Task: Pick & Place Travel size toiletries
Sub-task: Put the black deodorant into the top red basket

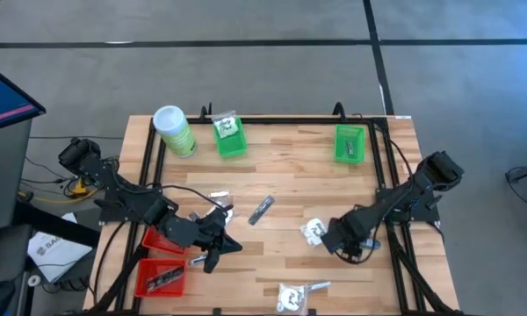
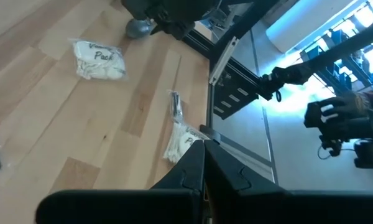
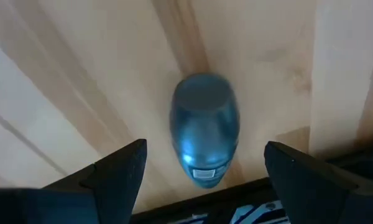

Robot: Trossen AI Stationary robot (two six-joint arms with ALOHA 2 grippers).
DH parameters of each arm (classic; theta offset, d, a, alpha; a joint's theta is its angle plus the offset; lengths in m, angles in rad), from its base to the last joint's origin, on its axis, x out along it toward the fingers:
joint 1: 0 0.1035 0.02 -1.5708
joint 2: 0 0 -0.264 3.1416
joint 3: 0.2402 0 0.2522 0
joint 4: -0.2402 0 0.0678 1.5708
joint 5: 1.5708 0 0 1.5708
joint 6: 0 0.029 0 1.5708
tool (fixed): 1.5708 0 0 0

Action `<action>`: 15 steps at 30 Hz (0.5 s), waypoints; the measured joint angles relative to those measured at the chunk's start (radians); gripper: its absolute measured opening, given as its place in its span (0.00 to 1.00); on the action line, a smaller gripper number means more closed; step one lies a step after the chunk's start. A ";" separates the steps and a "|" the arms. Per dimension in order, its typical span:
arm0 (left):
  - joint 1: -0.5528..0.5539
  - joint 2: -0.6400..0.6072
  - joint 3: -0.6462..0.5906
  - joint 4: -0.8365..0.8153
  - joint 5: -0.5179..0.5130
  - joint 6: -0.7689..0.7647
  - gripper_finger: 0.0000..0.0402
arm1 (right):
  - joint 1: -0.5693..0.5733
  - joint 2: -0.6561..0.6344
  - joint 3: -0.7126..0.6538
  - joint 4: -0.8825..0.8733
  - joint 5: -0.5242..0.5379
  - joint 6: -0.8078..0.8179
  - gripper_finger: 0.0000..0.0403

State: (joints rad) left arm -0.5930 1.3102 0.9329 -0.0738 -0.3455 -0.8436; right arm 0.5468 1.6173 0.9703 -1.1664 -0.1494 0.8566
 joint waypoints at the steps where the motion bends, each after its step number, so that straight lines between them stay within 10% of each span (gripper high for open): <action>1: -0.005 0.000 0.000 0.001 -0.006 0.000 0.00 | 0.011 0.000 -0.005 0.004 0.001 0.005 0.79; 15: -0.008 0.000 0.000 0.003 -0.021 0.001 0.00 | 0.097 0.000 -0.158 0.229 -0.104 0.125 0.79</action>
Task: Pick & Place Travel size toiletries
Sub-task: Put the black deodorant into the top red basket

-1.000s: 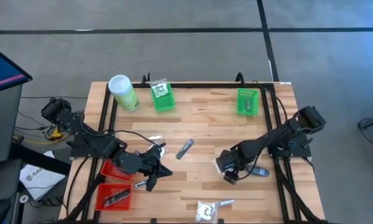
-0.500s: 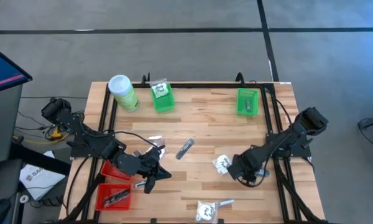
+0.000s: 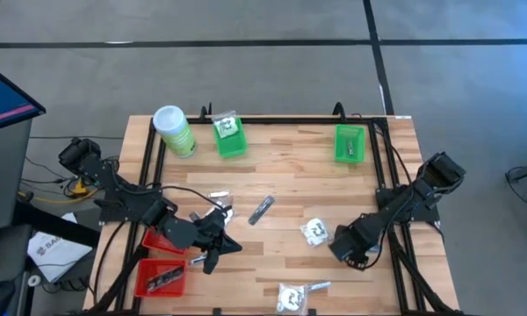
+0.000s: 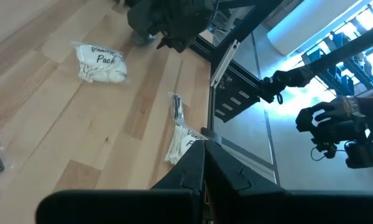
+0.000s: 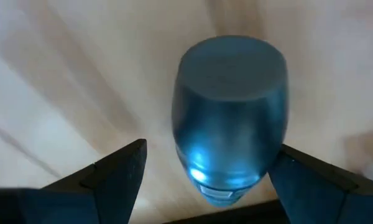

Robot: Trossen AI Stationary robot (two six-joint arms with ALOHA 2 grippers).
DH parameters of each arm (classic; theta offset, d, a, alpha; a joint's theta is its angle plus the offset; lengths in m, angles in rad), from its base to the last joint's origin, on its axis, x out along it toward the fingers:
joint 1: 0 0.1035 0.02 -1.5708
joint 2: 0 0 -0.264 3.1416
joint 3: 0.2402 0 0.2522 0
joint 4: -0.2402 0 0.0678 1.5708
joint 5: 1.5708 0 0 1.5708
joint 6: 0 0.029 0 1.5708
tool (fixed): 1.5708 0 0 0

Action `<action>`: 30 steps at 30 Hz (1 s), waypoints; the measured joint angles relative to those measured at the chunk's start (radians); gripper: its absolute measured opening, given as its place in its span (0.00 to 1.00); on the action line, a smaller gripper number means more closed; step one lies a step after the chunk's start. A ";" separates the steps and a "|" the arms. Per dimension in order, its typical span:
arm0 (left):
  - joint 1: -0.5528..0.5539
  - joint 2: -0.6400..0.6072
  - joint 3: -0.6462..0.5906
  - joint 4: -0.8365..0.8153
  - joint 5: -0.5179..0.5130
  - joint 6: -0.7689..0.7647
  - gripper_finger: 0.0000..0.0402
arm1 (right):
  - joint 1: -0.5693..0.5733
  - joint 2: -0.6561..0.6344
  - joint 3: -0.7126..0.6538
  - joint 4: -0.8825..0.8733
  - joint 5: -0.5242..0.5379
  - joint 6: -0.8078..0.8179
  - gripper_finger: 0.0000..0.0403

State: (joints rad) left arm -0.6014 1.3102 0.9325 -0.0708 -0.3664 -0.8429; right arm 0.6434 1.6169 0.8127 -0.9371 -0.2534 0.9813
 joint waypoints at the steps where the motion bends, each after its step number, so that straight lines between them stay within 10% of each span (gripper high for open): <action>1: 0.000 0.000 0.000 0.000 0.000 0.000 0.00 | 0.000 0.000 0.000 0.017 -0.007 0.000 0.79; 20: 0.000 0.000 0.000 0.000 0.000 0.008 0.00 | -0.052 0.000 0.001 0.069 -0.020 0.086 0.49; 30: 0.002 0.000 0.000 0.000 -0.025 0.009 0.00 | -0.104 0.000 0.008 0.137 -0.036 0.111 0.52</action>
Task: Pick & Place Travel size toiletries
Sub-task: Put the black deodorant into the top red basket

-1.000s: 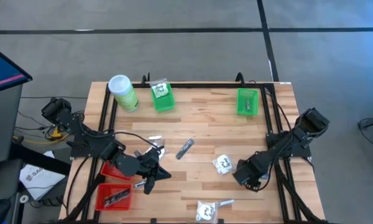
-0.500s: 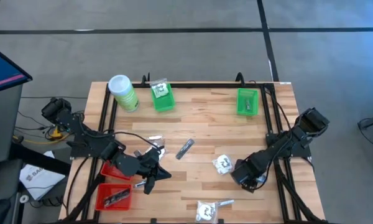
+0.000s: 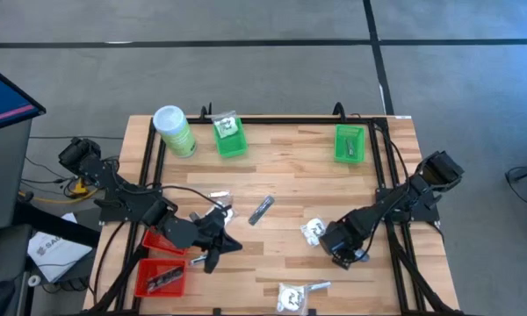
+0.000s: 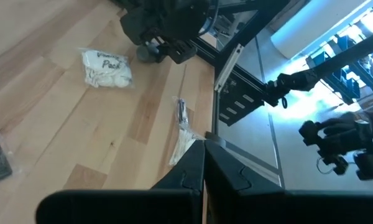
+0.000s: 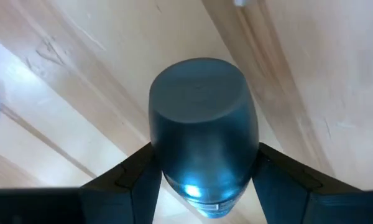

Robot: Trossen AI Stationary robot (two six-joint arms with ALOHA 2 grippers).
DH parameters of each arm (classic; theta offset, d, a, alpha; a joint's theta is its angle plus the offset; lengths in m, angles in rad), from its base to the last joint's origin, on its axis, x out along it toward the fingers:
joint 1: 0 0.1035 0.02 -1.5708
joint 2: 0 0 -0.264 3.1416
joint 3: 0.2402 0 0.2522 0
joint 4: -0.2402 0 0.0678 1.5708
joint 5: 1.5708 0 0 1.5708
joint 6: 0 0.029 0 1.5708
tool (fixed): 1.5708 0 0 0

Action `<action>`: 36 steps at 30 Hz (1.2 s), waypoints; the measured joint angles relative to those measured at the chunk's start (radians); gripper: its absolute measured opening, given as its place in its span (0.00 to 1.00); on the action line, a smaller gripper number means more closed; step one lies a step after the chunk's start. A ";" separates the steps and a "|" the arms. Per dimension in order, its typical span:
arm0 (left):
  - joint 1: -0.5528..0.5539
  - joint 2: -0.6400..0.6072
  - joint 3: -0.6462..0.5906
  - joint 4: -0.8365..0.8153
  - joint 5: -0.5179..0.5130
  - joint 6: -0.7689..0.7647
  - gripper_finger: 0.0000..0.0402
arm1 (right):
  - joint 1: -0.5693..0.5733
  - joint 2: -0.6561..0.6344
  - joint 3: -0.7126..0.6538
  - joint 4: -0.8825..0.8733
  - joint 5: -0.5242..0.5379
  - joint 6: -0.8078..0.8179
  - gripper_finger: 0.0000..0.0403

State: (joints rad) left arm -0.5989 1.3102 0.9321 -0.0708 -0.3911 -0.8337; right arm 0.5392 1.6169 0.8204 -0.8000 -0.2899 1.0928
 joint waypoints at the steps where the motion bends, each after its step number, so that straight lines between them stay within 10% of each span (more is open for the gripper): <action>1: 0.002 0.000 0.000 0.000 -0.005 0.000 0.00 | -0.001 0.000 0.000 0.002 0.002 0.002 0.54; 22: 0.004 0.000 -0.138 0.025 -0.107 -0.196 0.00 | -0.122 -0.001 0.373 0.082 0.075 -0.016 0.52; 36: 0.031 0.000 -0.177 0.507 -0.235 -0.106 0.03 | -0.294 -0.001 0.786 0.161 0.178 -0.201 0.50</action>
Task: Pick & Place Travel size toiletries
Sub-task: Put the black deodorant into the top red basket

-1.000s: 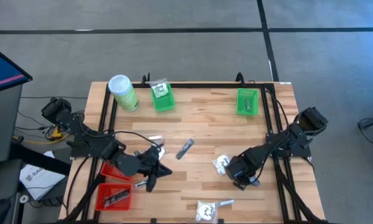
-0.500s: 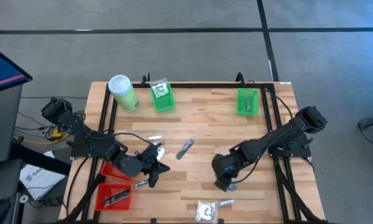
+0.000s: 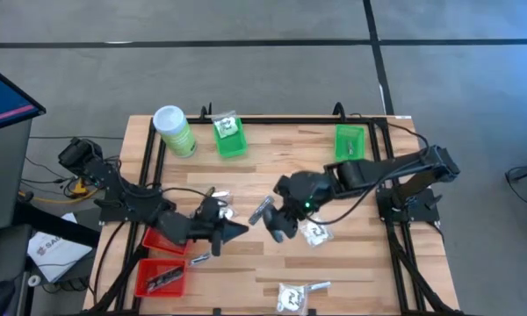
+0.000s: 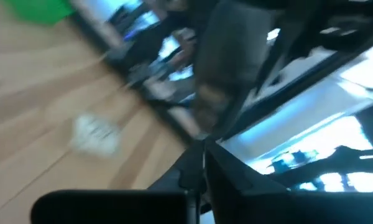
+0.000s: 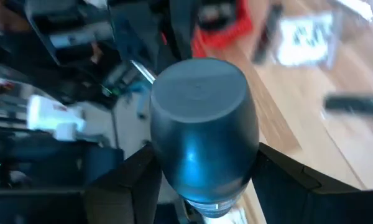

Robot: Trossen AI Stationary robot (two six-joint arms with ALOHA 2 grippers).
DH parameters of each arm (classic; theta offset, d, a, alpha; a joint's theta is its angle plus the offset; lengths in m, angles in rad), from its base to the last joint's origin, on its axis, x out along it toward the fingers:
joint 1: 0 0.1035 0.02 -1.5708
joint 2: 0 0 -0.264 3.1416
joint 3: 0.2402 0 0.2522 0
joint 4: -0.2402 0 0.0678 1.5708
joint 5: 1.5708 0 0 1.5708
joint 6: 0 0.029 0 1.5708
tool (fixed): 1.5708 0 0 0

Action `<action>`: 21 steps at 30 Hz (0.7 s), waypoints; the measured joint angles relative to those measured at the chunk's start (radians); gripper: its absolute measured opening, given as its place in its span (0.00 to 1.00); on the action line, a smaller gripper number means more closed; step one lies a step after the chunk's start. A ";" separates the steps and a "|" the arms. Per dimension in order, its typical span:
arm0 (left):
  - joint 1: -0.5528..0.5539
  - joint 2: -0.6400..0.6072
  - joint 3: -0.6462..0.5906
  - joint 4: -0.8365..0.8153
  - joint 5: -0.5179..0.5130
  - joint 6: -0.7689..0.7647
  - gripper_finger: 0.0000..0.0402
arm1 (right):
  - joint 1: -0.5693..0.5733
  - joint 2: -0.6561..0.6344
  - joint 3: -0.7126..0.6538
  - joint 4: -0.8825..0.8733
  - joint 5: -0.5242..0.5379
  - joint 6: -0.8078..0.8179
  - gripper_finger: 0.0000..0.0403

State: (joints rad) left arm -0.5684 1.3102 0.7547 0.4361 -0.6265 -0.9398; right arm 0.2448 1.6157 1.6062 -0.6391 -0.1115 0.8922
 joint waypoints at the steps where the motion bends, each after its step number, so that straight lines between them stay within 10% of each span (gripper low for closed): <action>1: 0.010 0.000 0.000 0.049 0.018 0.027 0.04 | -0.007 0.000 0.011 0.008 0.001 -0.008 0.50; 21: 0.134 -0.097 0.001 0.177 0.160 0.235 0.69 | 0.007 0.027 0.029 0.057 -0.039 -0.057 0.49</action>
State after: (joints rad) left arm -0.4345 1.2131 0.7559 0.6129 -0.4665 -0.7049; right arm 0.2515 1.6424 1.6348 -0.5817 -0.1509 0.8349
